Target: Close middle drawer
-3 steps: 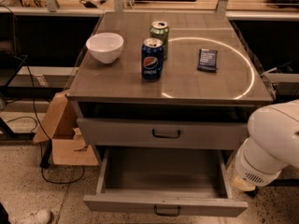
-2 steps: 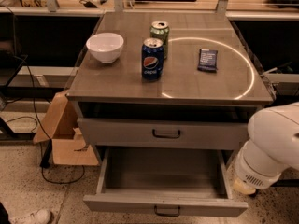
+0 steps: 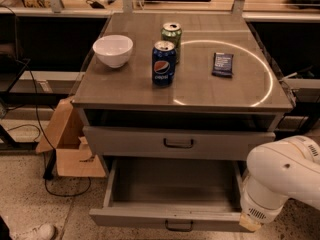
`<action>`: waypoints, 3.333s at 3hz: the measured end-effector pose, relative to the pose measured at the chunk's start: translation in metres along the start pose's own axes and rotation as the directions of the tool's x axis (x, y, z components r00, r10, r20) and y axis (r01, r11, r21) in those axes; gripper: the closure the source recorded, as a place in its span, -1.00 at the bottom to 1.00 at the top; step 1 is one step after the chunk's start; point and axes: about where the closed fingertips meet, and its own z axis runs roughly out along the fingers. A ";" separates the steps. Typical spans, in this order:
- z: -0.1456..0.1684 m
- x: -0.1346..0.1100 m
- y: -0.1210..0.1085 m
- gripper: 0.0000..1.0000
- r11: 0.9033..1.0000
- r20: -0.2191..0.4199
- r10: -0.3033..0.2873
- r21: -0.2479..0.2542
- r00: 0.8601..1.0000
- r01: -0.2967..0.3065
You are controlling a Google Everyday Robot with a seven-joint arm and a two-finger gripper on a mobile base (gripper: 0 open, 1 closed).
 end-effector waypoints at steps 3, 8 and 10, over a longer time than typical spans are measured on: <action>0.096 0.001 0.008 1.00 0.996 -0.066 0.022 -0.085 0.998 -0.028; 0.185 -0.018 -0.032 1.00 0.988 -0.009 0.109 -0.110 0.994 -0.109; 0.182 -0.031 -0.045 1.00 0.993 0.026 0.089 -0.086 0.996 -0.087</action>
Offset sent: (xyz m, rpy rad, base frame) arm -0.0129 0.0046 -0.0954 -0.0088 0.0902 -0.0034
